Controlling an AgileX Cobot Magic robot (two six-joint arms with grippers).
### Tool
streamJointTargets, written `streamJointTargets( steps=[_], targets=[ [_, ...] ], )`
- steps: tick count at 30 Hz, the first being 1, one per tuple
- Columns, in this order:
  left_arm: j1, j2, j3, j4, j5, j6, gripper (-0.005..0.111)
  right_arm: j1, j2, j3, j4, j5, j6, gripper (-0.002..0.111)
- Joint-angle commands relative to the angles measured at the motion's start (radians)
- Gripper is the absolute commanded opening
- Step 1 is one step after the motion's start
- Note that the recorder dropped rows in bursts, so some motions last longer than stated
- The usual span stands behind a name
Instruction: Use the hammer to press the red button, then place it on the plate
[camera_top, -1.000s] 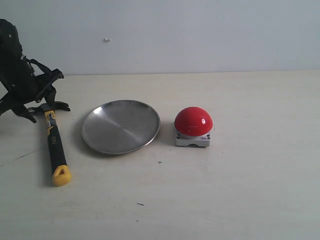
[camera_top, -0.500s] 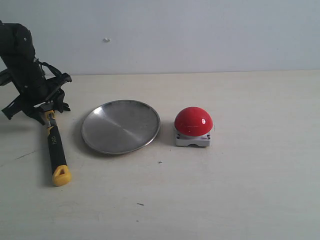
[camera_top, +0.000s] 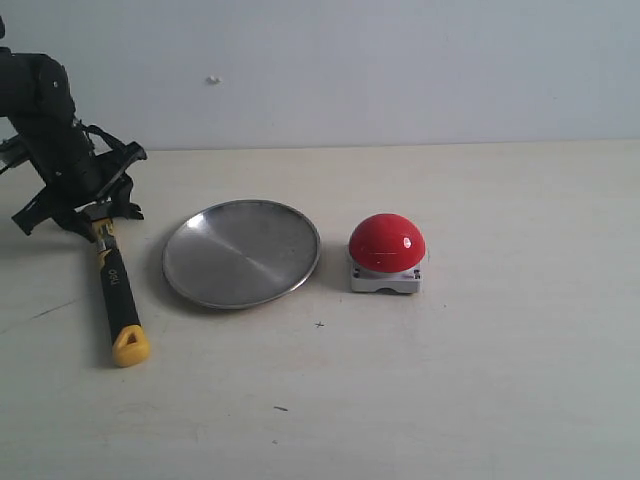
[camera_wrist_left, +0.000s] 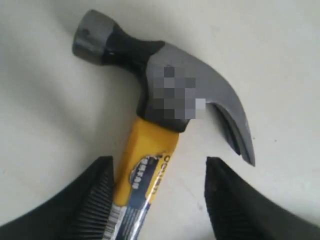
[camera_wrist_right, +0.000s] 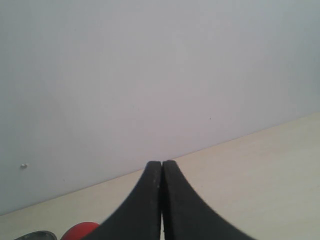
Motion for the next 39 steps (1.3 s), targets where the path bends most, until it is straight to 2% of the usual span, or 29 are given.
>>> streamJointTargets(
  steps=[1,6,13,18,26,37,39],
  targets=[
    [-0.004,0.002,-0.009,0.034,0.039,-0.071,0.054,0.001,-0.005,0.004,-0.011,-0.001,0.0,0.0],
    [-0.019,0.003,-0.009,0.108,0.063,-0.105,0.054,0.001,-0.005,0.004,-0.011,-0.001,0.0,0.0],
    [-0.023,0.006,-0.009,0.097,0.069,-0.085,0.053,0.001,-0.005,0.004,-0.011,-0.001,0.0,0.0],
    [-0.023,0.033,-0.009,0.097,0.085,-0.08,0.046,0.001,-0.005,0.004,-0.011,-0.001,0.0,0.0],
    [-0.023,0.071,-0.009,0.055,0.107,-0.068,0.046,0.001,-0.005,0.004,-0.011,-0.001,0.0,0.0],
    [-0.023,0.069,-0.009,0.049,0.066,-0.065,0.046,0.001,-0.005,0.004,-0.011,-0.001,0.0,0.0],
    [-0.023,0.069,-0.009,0.049,0.072,-0.065,0.04,0.001,-0.005,0.004,-0.011,-0.001,0.0,0.0]
  ],
)
